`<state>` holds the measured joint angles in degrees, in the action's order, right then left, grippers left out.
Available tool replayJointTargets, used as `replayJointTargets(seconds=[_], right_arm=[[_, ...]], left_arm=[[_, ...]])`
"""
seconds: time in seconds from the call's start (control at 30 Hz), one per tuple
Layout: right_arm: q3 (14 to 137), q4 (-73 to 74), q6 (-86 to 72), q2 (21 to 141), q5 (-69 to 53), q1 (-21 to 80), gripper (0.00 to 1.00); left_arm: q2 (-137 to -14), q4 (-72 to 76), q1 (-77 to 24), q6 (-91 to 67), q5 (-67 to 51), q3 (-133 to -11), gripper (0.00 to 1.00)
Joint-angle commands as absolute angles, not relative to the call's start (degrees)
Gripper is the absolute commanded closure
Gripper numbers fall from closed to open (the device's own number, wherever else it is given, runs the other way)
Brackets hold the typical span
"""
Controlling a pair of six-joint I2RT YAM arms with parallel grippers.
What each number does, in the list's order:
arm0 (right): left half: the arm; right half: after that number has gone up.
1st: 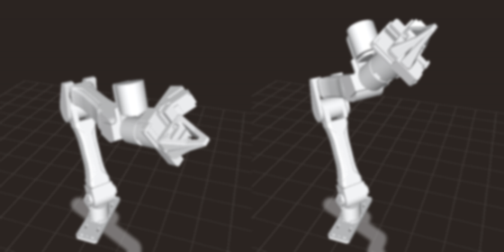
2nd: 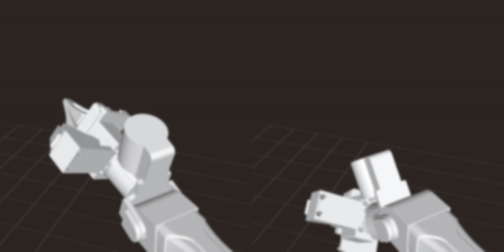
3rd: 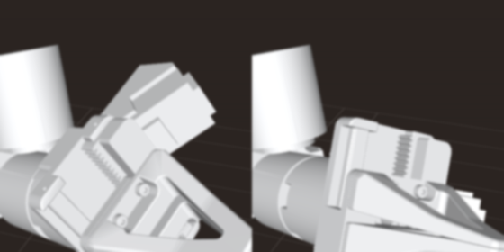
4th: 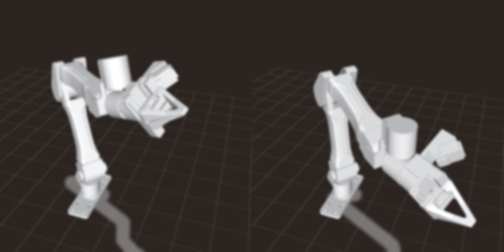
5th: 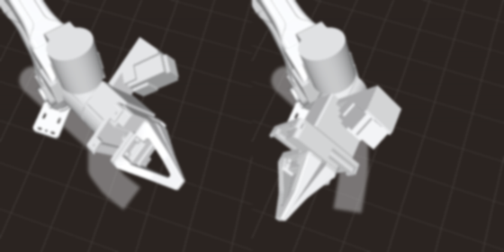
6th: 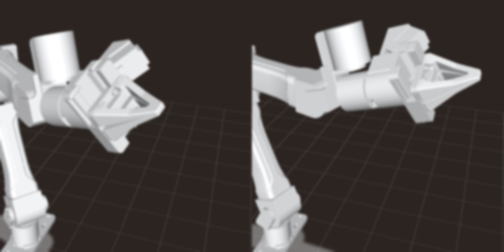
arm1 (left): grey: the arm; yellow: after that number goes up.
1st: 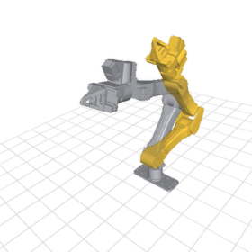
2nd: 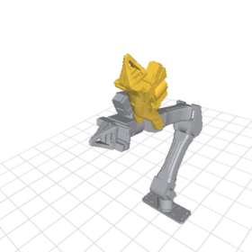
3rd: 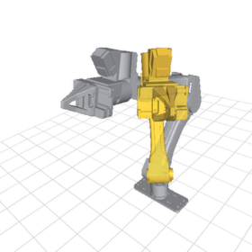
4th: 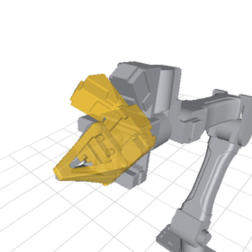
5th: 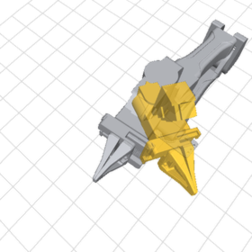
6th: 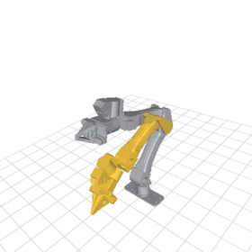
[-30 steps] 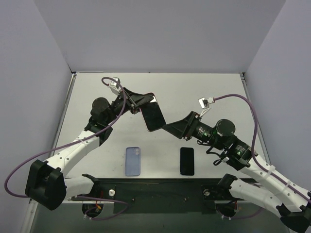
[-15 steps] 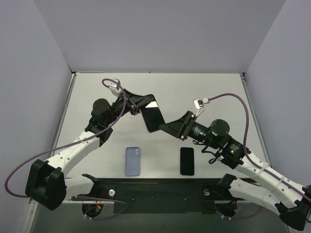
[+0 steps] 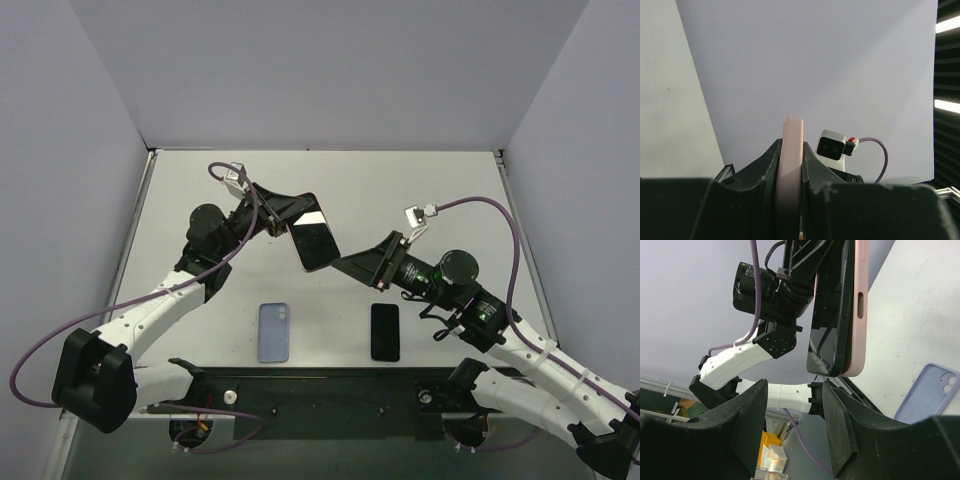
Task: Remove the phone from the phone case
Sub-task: Remove the phone case from the phone.
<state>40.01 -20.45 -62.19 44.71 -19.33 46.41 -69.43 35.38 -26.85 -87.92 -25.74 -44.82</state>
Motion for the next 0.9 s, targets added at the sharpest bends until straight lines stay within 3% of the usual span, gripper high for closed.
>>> replayJointTargets(seconds=[0.0, 0.5, 0.87], right_arm=[[40.52, -23.29, -62.40, 44.12, -19.07, 45.62, 0.57], [41.39, -25.93, -63.98, 45.61, -19.86, 44.83, 0.57], [41.22, -36.02, -69.16, 51.67, -23.38, 42.01, 0.69]], left_arm=[[-67.41, 42.01, -27.16, -89.73, -26.10, -46.05, 1.00], [-68.55, 43.15, -31.46, -89.74, -26.37, -46.93, 1.00], [-71.98, 47.02, -38.49, -88.33, -28.74, -48.60, 1.00]])
